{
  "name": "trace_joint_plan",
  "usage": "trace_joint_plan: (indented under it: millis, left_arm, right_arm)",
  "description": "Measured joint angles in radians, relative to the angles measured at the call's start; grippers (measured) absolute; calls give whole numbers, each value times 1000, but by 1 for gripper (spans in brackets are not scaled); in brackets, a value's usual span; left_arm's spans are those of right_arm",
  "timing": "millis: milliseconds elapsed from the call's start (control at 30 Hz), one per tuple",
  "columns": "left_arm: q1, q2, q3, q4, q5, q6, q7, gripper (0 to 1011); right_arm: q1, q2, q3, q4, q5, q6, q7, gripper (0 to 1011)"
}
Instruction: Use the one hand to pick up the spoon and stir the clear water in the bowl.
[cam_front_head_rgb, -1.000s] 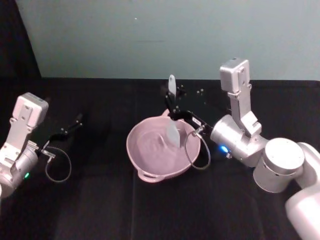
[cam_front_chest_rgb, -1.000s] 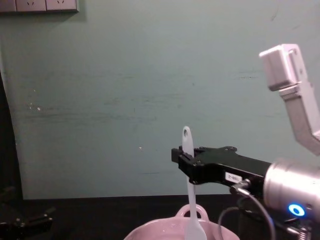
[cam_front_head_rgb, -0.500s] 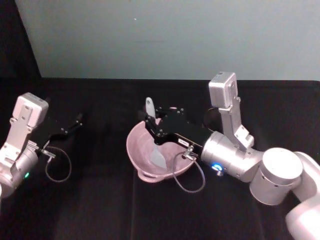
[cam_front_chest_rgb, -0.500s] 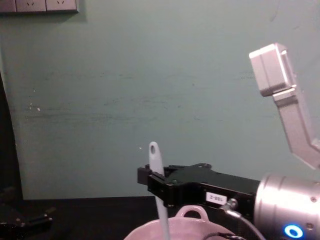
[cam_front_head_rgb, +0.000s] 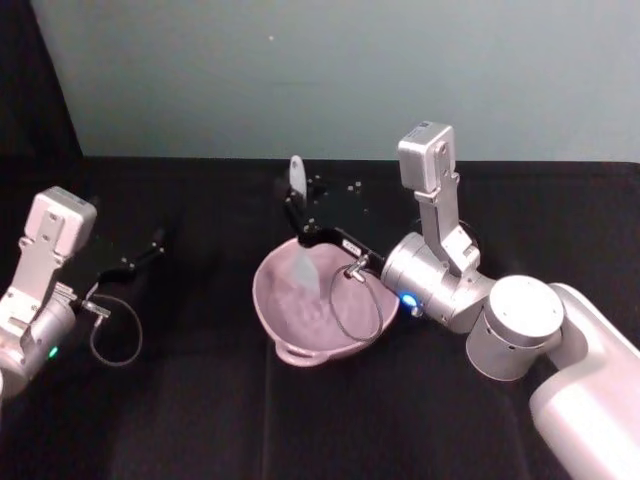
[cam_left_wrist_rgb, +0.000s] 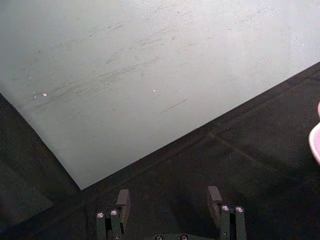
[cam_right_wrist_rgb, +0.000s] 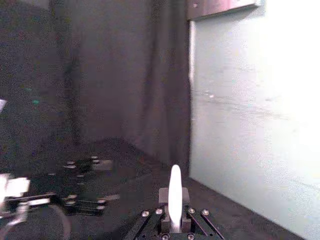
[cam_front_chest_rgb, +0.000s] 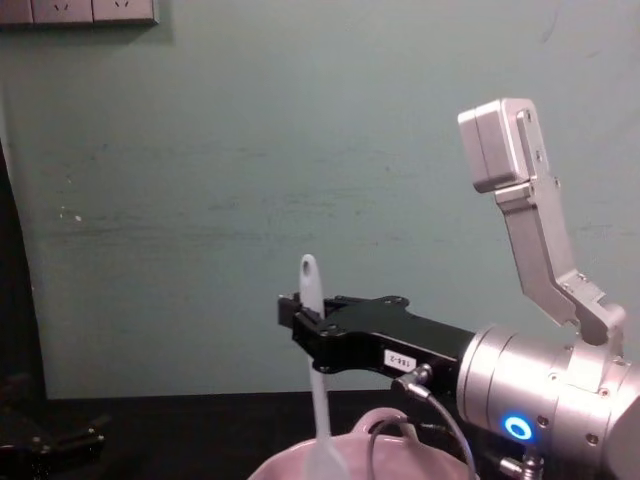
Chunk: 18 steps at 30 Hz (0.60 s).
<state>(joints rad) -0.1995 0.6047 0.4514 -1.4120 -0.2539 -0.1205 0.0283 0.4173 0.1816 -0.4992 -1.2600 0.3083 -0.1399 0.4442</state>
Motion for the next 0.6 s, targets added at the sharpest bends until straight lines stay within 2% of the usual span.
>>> trace_joint_plan:
  millis: [167, 300, 467, 600]
  left_arm:
    - [0, 0, 0, 0, 0, 0, 0, 1011]
    - [0, 0, 0, 0, 0, 0, 0, 1011]
    - [0, 0, 0, 0, 0, 0, 0, 1011]
    - [0, 0, 0, 0, 0, 0, 0, 1011]
  right_arm:
    - [16, -9, 23, 39, -42, -33, -44, 117]
    - [12, 1, 41, 35, -57, -36, -55, 117]
    - [-11, 27, 63, -4, -62, -14, -52, 117]
    - [-54, 61, 84, -76, -44, 17, -30, 117]
